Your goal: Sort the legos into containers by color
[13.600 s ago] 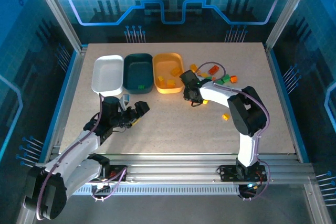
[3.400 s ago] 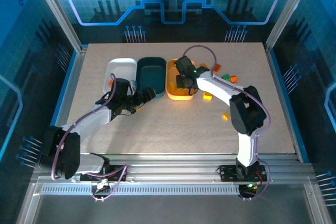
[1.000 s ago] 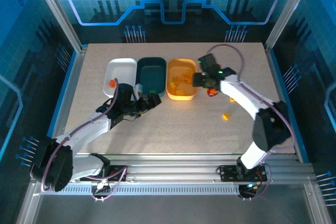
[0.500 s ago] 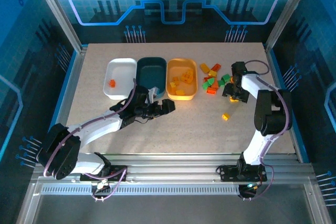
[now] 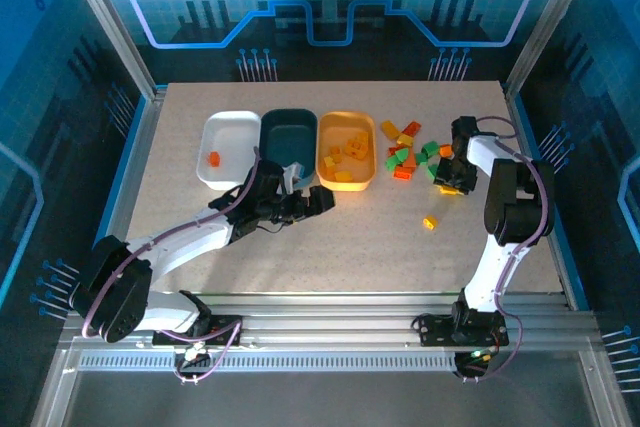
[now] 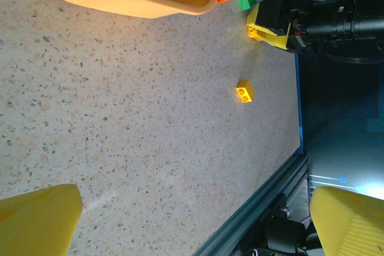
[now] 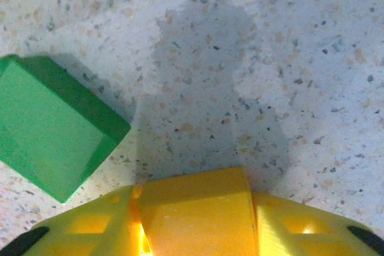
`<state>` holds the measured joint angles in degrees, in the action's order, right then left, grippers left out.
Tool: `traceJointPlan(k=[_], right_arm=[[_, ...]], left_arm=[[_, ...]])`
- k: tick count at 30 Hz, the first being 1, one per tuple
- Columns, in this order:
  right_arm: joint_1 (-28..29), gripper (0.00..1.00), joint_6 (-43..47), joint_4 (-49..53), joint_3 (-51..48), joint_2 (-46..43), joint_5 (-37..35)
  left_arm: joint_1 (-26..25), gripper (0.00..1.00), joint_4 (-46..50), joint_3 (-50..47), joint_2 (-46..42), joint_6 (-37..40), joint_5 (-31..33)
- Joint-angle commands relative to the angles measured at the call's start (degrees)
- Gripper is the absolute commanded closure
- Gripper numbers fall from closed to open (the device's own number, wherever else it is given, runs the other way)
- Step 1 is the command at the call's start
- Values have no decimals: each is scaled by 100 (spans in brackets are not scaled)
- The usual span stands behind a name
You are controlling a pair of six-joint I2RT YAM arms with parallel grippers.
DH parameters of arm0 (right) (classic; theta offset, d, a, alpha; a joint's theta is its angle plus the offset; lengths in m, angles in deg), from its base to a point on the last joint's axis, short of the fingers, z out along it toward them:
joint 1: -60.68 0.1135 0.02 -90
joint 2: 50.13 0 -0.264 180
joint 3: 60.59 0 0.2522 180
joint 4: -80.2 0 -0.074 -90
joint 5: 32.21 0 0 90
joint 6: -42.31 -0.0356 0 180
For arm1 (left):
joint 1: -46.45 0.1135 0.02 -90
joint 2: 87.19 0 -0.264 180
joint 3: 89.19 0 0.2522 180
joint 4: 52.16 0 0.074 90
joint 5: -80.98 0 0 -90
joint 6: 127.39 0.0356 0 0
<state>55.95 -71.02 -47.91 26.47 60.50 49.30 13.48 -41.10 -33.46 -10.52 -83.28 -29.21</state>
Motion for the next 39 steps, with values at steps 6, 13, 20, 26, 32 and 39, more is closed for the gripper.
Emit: traceJointPlan(k=[6,13,20,26,32,39], right_arm=[[8,66,-61,-157,-250,-301,9],[1704,65,-253,210,55,-1272,-757],[3121,64,-237,616,2001,42,-691],[3439,54,-132,1052,3569,1309,-559],[3507,29,-90,941,3327,808,-772],[3256,20,-523,521,1098,-1076,-1299]], left_arm=[[-29,1,259,126,-174,297,150],[972,1,371,-311,-621,-103,410],[2433,1,114,-1050,-890,-801,41],[2615,1,264,-1079,-981,-704,-236],[2647,1,395,-1020,-1379,-407,-427],[1916,1,-121,-799,-972,-373,-647]])
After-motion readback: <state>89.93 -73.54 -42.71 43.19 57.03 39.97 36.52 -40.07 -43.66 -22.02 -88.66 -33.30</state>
